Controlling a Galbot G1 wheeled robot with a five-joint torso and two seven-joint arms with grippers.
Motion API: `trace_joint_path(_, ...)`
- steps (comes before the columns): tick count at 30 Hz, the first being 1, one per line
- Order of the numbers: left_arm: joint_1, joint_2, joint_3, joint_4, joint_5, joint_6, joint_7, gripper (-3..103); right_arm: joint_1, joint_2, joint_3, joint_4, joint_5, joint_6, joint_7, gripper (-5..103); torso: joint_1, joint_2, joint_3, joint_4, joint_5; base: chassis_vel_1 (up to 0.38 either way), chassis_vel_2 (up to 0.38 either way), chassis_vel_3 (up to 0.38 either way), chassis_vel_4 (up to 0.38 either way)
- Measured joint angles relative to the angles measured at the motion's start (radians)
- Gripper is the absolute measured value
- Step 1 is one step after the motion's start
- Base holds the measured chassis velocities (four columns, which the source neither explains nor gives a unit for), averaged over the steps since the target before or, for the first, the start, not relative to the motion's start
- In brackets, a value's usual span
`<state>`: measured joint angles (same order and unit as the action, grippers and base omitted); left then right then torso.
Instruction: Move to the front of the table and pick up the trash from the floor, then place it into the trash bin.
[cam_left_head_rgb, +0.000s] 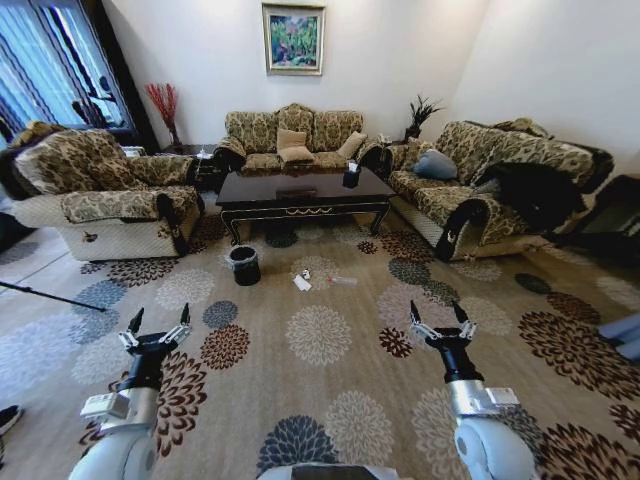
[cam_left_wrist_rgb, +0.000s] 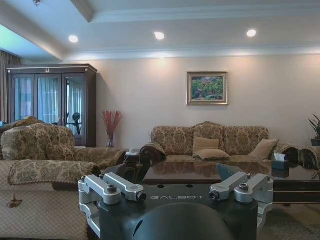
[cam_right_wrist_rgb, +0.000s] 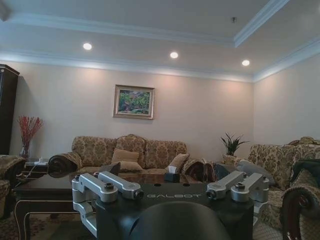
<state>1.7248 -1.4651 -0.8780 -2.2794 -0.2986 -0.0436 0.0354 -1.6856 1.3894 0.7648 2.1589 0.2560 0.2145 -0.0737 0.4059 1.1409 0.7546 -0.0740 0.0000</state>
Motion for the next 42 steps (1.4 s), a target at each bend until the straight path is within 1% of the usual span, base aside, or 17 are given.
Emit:
trace_joint_path(14, -0.011, 0.0, 0.006, 0.013, 0.006, -0.001, 0.0, 100, 0.008, 0.003, -0.003, -0.02, -0.004, -0.002, 0.001, 100, 0.0, 0.0, 0.0, 0.0, 0.0, 0.0, 0.0, 0.0, 0.0)
trace_joint_path(31, 0.013, -0.006, 0.003, -0.004, 0.004, -0.014, 0.001, 100, -0.015, 0.014, 0.0, 0.005, -0.014, 0.008, 0.001, 100, 0.0, -0.001, 0.0, 0.0, 0.0, 0.0, 0.0, 0.0, 0.0)
trace_joint_path(35, 0.018, -0.008, 0.004, -0.004, 0.006, -0.015, 0.0, 100, -0.019, 0.015, 0.0, 0.006, -0.015, 0.011, 0.001, 100, -0.006, -0.012, -0.006, 0.0, 0.0, 0.0, 0.0, 0.0, 0.0)
trace_joint_path(40, 0.019, -0.007, 0.005, -0.004, 0.007, -0.017, -0.002, 100, -0.019, 0.016, -0.002, 0.001, -0.021, 0.016, 0.002, 100, -0.02, -0.043, -0.023, -0.0001, 0.0, 0.0, 0.0, 0.0, 0.0)
trace_joint_path(42, 0.018, -0.007, 0.005, -0.004, 0.008, -0.017, -0.002, 100, -0.019, 0.016, -0.002, 0.0, -0.022, 0.017, 0.002, 100, -0.023, -0.05, -0.026, -0.0001, 0.0, 0.0, 0.0, 0.0, 0.0)
